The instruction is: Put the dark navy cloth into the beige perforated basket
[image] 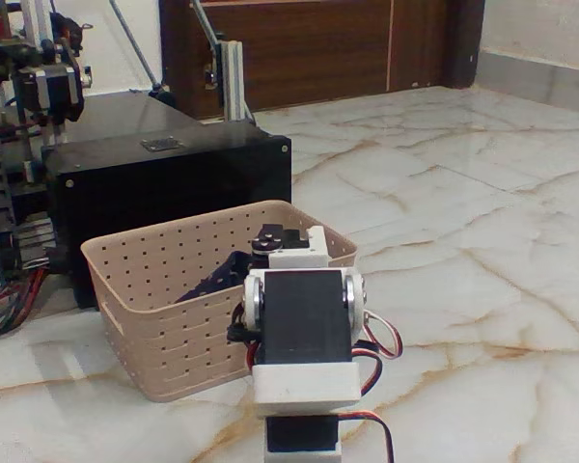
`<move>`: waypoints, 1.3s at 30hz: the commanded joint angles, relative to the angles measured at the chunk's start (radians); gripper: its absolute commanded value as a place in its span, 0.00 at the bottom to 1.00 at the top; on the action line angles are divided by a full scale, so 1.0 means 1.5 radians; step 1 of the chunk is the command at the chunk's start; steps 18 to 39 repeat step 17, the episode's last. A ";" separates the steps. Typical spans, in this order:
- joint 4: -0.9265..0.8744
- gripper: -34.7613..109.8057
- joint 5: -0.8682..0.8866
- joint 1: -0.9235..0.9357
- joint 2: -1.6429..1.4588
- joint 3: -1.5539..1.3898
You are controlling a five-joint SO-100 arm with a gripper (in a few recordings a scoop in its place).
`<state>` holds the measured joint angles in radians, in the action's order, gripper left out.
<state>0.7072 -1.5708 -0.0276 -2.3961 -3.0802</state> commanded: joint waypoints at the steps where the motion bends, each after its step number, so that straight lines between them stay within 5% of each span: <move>1: 0.007 0.24 -0.005 0.005 -0.018 -0.001; 39: 0.015 0.24 -0.005 0.006 -0.008 -0.001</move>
